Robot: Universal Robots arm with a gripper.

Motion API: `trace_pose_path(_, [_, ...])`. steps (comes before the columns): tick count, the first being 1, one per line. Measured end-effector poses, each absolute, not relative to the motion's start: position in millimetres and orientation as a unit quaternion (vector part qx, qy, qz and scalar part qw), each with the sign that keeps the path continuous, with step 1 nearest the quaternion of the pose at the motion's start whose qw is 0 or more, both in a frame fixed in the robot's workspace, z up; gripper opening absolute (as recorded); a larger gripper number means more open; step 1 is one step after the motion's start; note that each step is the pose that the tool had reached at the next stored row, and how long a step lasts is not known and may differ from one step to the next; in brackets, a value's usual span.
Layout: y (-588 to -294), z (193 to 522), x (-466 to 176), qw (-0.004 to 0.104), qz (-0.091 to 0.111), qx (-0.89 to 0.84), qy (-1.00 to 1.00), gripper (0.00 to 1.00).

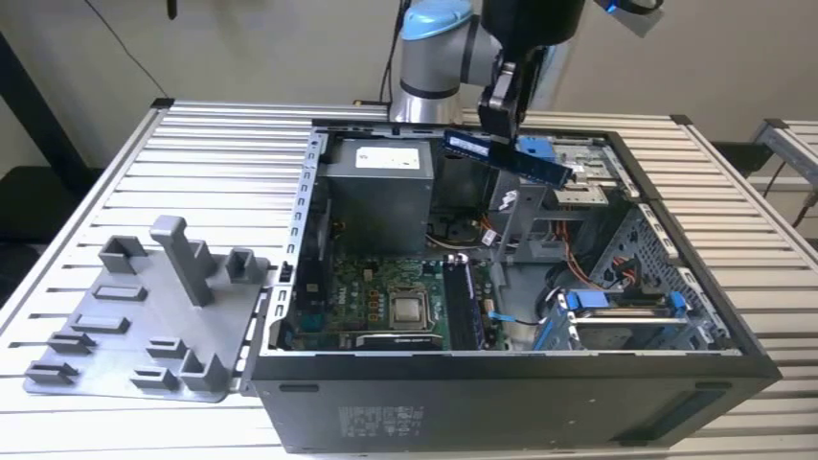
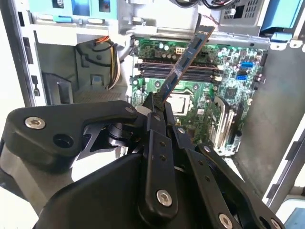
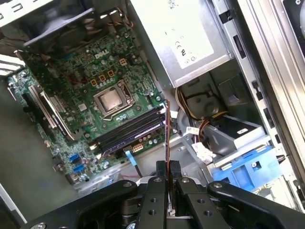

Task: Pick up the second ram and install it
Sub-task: 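Insert the second ram into the second slot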

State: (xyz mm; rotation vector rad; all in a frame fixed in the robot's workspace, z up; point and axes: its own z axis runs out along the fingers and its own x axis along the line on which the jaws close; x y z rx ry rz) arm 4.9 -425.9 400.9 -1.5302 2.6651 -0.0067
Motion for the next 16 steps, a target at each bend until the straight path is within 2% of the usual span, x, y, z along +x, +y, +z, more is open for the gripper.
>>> trace_pose_path(16, [-425.9,400.4,4.9,0.034,-0.006,-0.391,0.92,0.14])
